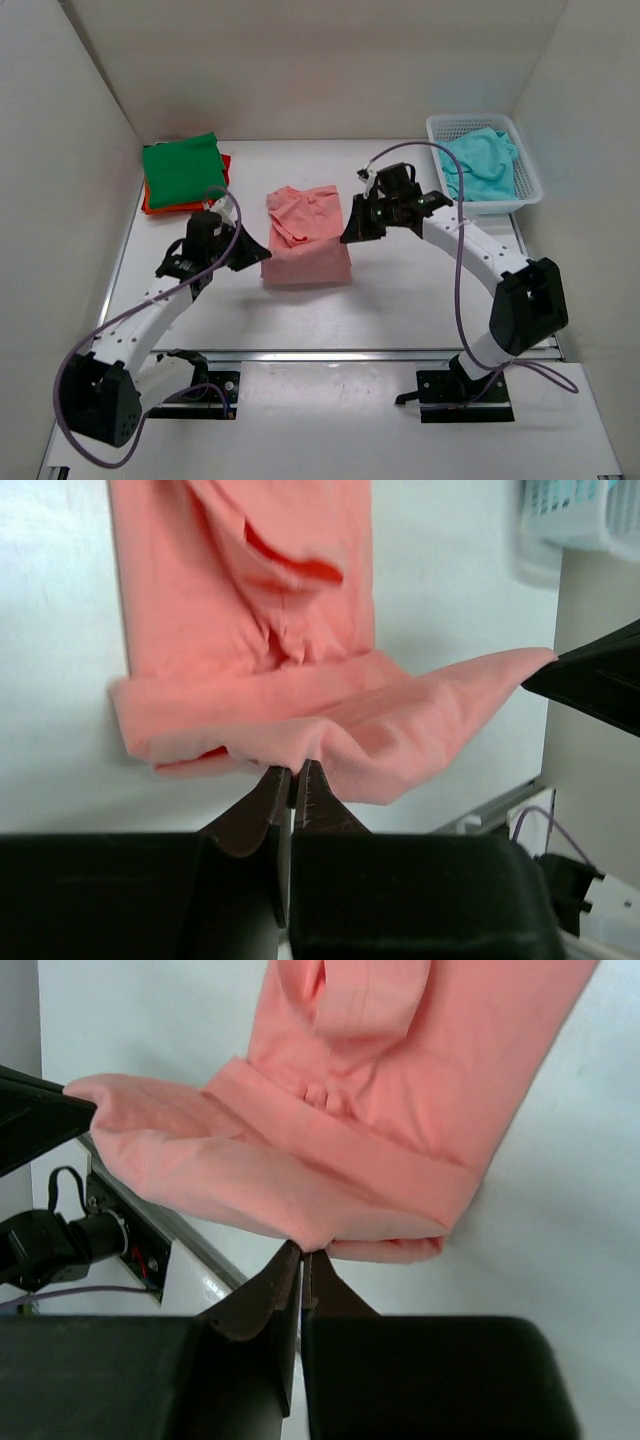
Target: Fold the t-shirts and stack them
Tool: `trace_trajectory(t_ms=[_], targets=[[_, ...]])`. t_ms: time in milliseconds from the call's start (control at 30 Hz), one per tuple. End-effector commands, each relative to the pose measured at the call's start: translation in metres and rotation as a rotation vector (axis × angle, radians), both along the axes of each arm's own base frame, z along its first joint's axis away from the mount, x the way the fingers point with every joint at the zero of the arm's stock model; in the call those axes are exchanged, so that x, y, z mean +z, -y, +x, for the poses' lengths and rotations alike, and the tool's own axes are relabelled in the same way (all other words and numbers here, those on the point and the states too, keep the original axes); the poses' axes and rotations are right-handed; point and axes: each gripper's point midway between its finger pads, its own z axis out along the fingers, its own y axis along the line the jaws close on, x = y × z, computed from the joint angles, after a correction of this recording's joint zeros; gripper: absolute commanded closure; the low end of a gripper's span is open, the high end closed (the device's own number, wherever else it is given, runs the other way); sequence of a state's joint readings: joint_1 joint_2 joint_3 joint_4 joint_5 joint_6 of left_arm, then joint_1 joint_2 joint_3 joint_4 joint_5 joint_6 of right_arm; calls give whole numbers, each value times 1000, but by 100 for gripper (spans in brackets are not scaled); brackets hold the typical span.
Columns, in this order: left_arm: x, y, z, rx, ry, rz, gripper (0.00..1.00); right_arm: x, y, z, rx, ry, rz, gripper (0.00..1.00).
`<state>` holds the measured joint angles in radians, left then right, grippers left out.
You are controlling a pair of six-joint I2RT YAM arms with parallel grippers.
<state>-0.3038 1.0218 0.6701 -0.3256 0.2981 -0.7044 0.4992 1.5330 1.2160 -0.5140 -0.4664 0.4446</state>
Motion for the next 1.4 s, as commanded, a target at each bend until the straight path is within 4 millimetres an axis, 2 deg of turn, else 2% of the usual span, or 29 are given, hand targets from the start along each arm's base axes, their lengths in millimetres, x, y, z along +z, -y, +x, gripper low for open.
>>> trace_trajectory(t_ms=[0,100,133,167,200,233,267,300,333,367,400,433,467,533,600,667,700,733,767,833,867,933,1033,1167,1233,1267,1300,1333,1367], targets=[[38,1,39,9,130,-19,100,20,6,26,36,61,2,100],[60,-3,74,44,189,-22,100,32,4,69,29,112,10,100],[52,-5,84,60,171,-11,100,32,6,77,27,119,1,100],[52,-5,99,72,178,-3,100,39,6,99,15,144,7,100],[68,-4,115,87,218,-18,100,41,0,118,13,159,9,100],[52,-9,129,117,185,-8,100,37,5,134,-9,168,-4,100],[51,-14,155,157,198,-10,100,40,5,160,-30,187,1,100],[68,-17,175,184,241,-23,100,41,3,191,-57,220,8,100],[44,-18,192,194,200,-6,75,39,3,206,-71,229,3,92],[32,-20,216,200,176,-15,43,36,4,234,-99,247,14,81],[49,-22,237,206,226,-43,2,33,-3,254,-98,271,31,67],[39,-26,257,231,215,-73,1,21,6,275,-156,262,22,60],[22,-26,266,249,178,-104,1,20,9,286,-173,283,25,57],[20,-34,280,296,195,-151,1,13,16,300,-203,310,11,53],[23,-42,281,322,245,-157,1,-5,20,296,-203,295,-9,50],[21,-39,274,297,266,-88,2,-4,25,293,-195,323,3,49],[8,-40,267,281,243,-21,1,-15,30,282,-195,299,-13,48],[3,-35,260,262,214,3,1,-17,30,272,-190,298,-12,47],[-1,-32,255,231,209,19,1,-15,29,273,-181,332,-11,47],[-24,-32,236,202,143,16,1,-22,33,256,-176,323,-13,46],[-26,-31,229,181,131,3,1,-20,29,251,-163,320,-1,46],[-45,-29,209,158,82,33,1,-30,33,238,-157,280,3,46],[-66,-27,189,95,16,170,1,-35,37,218,-159,253,9,45],[-79,-34,182,58,-28,340,1,-36,36,197,-152,268,21,46],[-89,-22,182,-9,-59,369,2,-40,39,183,-159,244,31,45],[-92,-10,189,-64,-95,405,1,-41,46,177,-176,242,46,45],[-82,-5,193,-68,-85,408,1,-40,46,175,-179,237,48,45],[-97,-4,193,-101,-116,452,2,-42,46,171,-175,228,52,46],[-103,-1,195,-138,-144,515,1,-44,50,171,-179,228,55,46]])
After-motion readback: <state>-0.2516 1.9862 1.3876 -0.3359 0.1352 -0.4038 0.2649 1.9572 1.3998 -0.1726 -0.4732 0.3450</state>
